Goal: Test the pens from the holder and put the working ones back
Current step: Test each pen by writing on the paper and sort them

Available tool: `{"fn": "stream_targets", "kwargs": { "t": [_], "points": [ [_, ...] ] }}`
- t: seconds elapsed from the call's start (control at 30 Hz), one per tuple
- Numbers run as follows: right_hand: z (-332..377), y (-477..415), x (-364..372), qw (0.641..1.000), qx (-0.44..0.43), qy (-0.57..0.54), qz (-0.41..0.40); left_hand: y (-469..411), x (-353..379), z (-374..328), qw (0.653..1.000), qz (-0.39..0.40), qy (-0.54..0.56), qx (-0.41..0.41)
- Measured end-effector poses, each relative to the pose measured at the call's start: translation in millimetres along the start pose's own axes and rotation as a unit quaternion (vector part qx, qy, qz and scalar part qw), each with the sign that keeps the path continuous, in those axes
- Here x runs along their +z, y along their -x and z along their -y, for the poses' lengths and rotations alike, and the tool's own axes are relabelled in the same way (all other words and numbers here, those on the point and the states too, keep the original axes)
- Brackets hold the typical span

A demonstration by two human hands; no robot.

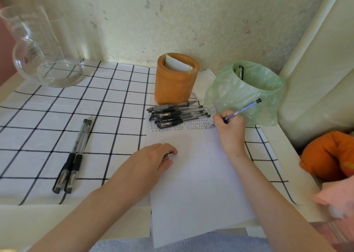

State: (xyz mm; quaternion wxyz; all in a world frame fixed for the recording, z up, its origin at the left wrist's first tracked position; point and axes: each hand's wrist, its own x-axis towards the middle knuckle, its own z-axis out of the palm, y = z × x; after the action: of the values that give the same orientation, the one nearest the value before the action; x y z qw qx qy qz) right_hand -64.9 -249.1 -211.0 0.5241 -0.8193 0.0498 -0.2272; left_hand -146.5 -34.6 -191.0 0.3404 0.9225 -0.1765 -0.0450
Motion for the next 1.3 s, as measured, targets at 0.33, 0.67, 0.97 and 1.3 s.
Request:
{"fn": "stream_targets", "kwargs": {
  "t": [0.33, 0.67, 0.97, 1.3],
  "points": [
    [-2.2, -1.3, -1.6, 1.0, 0.012, -0.022, -0.011, 0.5, 0.4, -0.3, 1.0, 0.008, 0.002, -0.002],
    [69.5, 43.3, -6.1, 0.959, 0.134, -0.203, 0.147, 0.3, -12.9, -5.7, 0.968, -0.04, 0.237, -0.066],
    [82.0, 54.2, -11.2, 0.915, 0.207, -0.29, 0.188, -1.9, -21.0, -15.8, 0.914, -0.092, 0.386, -0.082],
    [82.2, 59.8, -1.2, 0.914, 0.204, -0.253, 0.242, -0.8, -19.2, -18.0, 0.915, -0.089, 0.387, -0.065]
  ]
}}
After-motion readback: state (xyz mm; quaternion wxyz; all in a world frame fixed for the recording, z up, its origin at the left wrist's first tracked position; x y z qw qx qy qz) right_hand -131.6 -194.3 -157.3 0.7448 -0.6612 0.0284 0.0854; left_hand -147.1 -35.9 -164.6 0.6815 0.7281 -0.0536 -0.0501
